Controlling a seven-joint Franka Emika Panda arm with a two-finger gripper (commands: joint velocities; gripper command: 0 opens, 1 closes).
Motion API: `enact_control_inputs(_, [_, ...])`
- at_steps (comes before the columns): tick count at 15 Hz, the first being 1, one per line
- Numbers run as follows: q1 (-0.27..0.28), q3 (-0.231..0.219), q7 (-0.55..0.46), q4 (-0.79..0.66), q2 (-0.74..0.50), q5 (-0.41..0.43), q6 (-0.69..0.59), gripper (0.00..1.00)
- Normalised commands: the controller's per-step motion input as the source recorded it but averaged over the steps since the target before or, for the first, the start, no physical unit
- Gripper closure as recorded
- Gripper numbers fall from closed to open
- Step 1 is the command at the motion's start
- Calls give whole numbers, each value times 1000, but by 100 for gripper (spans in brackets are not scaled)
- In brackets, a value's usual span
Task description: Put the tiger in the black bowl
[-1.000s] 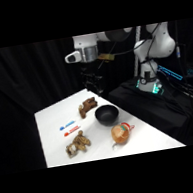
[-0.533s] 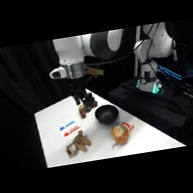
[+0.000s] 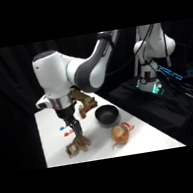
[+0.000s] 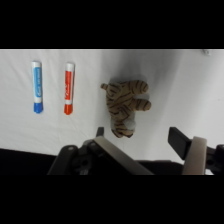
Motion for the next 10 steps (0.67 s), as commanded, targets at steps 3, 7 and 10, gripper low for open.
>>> enact_control_inputs(3, [68,-108,86,707,592,-110,-74,0])
enact_control_inputs(7, [55,-85,84,580,421,-72,-130,0])
enact_control_inputs(10, [30,-55,78,462,305,-25,-178,0])
